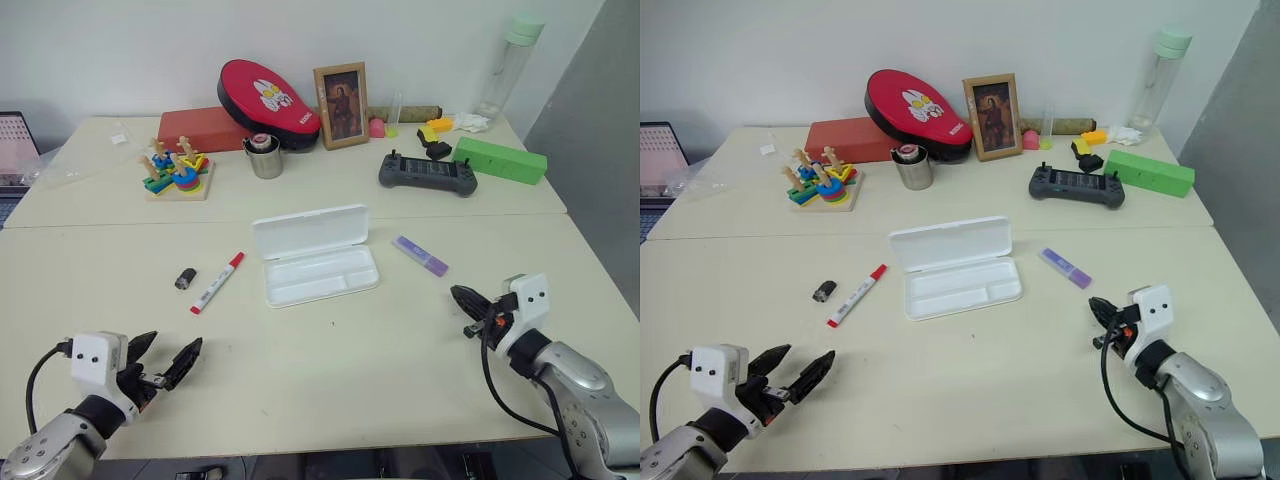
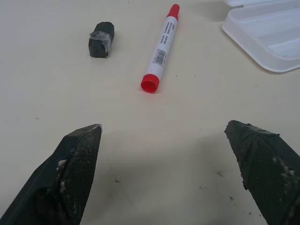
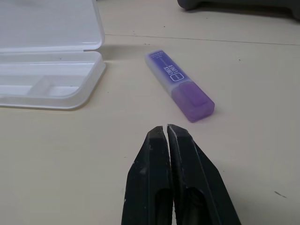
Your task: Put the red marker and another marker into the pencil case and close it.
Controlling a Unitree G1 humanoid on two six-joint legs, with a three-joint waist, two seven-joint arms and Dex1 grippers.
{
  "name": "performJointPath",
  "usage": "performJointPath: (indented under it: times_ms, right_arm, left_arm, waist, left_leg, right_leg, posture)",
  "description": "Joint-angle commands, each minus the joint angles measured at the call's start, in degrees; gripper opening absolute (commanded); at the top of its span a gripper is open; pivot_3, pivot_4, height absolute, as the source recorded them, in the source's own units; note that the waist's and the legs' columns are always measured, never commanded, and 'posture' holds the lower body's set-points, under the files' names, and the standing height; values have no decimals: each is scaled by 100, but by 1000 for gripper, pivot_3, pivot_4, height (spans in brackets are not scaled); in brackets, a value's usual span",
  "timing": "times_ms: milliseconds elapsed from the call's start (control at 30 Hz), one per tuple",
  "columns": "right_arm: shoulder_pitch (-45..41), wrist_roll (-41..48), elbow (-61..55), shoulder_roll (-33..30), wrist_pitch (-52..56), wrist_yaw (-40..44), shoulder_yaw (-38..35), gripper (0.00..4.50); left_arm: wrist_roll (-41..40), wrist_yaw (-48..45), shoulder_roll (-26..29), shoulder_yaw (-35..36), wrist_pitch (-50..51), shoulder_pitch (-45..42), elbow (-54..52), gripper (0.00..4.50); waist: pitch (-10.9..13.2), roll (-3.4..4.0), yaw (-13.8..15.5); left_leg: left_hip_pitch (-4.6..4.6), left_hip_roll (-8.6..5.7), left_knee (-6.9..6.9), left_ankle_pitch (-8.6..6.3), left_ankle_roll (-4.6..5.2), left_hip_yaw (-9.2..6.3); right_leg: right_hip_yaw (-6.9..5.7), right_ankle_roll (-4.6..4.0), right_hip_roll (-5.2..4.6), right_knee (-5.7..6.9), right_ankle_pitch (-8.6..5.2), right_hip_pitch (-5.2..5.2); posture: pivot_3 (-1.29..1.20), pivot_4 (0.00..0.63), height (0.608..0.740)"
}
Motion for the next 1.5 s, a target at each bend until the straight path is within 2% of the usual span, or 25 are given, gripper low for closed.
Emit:
performJointPath:
  times_ms: [33,167,1233,1467,1500]
  right_arm:
    - [-76,44,-67,6,-136,23,-42,97]
    - [-90,41,-39,1,-162,25,-39,97]
    - [-126,-24,125,19,-333,112,40,97]
    - [-107,454,57,-167,168,377,-60,97]
    - [-107,410,75,-189,128,365,-66,261]
  left_arm:
    - [152,-37,-61,114,-373,16,13,4500]
    - [13,10,-20,128,-141,-27,-38,4500]
    - [-49,-261,118,186,-129,-77,20,4500]
    - [-146,-515,323,424,-189,-93,115,4500]
    - [-149,-524,325,425,-194,-101,117,4500]
  waist:
    - [0,0,0]
    - [-1,-2,1]
    - [-2,-3,-2]
    - [-2,-4,-2]
    - [-2,-4,-2]
  left_leg:
    - [0,0,0,0,0,0]
    - [0,0,0,0,0,8]
    - [4,3,3,0,0,25]
    - [4,4,3,0,1,25]
    - [4,4,3,0,0,26]
  right_leg:
    - [0,0,0,0,0,0]
    - [5,2,0,0,2,-2]
    - [18,8,1,0,14,-5]
    - [18,6,2,0,15,-5]
    - [19,6,2,0,15,-5]
  posture:
    - [0,150,740]
    - [0,150,740]
    - [0,150,740]
    - [0,150,740]
    - [0,150,740]
